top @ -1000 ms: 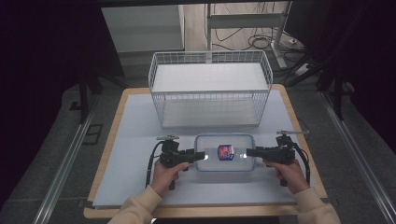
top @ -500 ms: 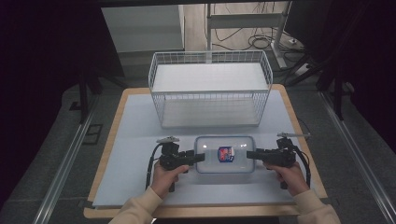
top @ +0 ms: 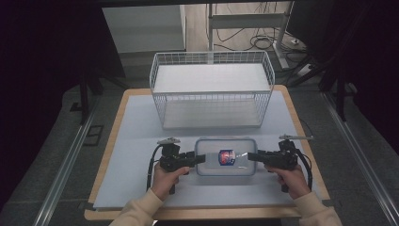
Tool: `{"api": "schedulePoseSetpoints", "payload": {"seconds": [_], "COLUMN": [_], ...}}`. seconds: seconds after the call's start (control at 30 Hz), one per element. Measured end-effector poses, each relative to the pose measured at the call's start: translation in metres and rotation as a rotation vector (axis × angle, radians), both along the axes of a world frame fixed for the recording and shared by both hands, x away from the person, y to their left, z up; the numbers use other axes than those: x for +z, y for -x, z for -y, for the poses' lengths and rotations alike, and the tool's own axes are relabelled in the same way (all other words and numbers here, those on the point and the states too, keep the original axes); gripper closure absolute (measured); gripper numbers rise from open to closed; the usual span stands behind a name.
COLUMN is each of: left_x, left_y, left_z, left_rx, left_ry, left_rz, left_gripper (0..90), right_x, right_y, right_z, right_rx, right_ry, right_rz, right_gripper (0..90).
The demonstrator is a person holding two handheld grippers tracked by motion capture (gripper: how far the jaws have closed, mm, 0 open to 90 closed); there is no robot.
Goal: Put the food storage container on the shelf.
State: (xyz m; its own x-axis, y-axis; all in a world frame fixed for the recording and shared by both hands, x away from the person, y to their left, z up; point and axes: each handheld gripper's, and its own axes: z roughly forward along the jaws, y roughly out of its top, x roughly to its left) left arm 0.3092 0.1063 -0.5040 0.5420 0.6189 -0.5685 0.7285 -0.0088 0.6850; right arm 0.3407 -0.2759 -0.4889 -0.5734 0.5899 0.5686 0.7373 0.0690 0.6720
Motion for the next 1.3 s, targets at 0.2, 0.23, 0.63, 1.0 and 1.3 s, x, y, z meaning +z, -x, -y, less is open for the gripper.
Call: {"api": "schedulePoseSetpoints", "payload": {"seconds": [0.2,0.23,0.63,1.0,1.3], "left_x": [0.005,0.007,0.022,0.036,0.059], "left_y": [0.001,0.002,0.003,0.002,-0.005], "left_z": [0.0,-0.001,-0.01,-0.017,-0.023], "left_rx": [0.006,0.007,0.008,0.018,0.031], "left_ry": [0.006,0.007,0.011,0.004,0.0], "left_rz": [0.016,0.023,0.064,0.093,0.122], "left_gripper": [47.8,47.8,48.2,48.0,47.9], "right_x": [0.005,0.007,0.021,0.034,0.055], "right_y": [0.001,0.001,0.003,0.0,-0.01], "right_z": [-0.001,-0.001,-0.008,-0.016,-0.023], "right_rx": [-0.006,-0.01,-0.009,-0.003,0.001], "right_ry": [-0.006,-0.011,-0.021,-0.028,-0.032], "right_rz": [0.015,0.021,0.074,0.102,0.135], "right_gripper": [47.9,47.9,47.9,47.8,47.8]}}
